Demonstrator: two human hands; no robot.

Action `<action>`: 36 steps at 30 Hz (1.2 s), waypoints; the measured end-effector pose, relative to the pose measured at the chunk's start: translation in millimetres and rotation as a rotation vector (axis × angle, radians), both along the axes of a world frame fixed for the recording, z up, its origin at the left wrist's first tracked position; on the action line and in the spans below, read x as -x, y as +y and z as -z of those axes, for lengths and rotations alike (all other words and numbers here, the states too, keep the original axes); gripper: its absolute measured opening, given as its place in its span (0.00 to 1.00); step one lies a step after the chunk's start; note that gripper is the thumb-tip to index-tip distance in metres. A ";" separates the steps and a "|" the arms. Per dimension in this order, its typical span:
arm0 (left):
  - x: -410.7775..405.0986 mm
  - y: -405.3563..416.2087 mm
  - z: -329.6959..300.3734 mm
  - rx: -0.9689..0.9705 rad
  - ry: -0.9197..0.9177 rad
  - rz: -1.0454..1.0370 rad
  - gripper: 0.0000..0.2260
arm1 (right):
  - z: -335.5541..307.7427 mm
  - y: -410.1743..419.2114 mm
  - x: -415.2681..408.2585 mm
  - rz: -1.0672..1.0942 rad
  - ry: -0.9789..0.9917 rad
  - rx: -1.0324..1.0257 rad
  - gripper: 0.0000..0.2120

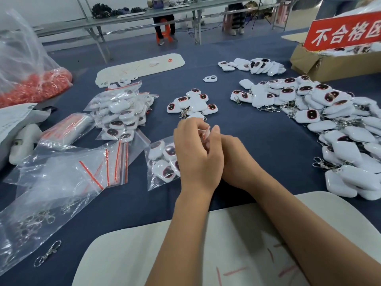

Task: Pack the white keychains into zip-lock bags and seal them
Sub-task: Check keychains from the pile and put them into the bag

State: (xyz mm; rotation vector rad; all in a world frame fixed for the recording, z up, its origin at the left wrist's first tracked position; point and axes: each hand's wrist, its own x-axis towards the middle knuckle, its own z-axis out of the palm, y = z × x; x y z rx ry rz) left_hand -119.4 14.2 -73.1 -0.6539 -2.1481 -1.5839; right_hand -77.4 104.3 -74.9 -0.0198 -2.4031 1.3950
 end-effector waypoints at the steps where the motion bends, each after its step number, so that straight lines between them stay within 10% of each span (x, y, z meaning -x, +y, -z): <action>1: 1.9 -0.3 2.4 0.027 -0.055 0.030 0.08 | 1.8 2.8 1.6 0.077 0.040 0.001 0.18; 6: 9.3 -0.3 8.5 0.375 -0.107 0.172 0.15 | 3.4 56.4 23.4 0.711 -0.009 -0.277 0.17; 12: -8.1 12.4 17.7 0.810 -0.144 0.002 0.30 | 2.4 132.8 57.3 0.653 -0.420 -0.701 0.34; 16: -9.9 10.2 16.1 0.797 -0.228 -0.160 0.30 | 4.2 153.1 74.8 0.535 -0.585 -0.711 0.34; 23: -2.5 7.3 10.9 0.113 -0.219 0.087 0.09 | 15.5 130.5 56.2 0.660 -0.234 -0.819 0.10; 32: 10.3 -3.5 5.5 -0.246 -0.665 0.221 0.07 | 5.1 45.4 11.2 0.291 -0.071 0.463 0.12; 36: 13.4 -14.8 3.0 -0.224 -0.713 0.370 0.07 | 9.5 35.1 -0.8 0.147 -0.046 0.642 0.06</action>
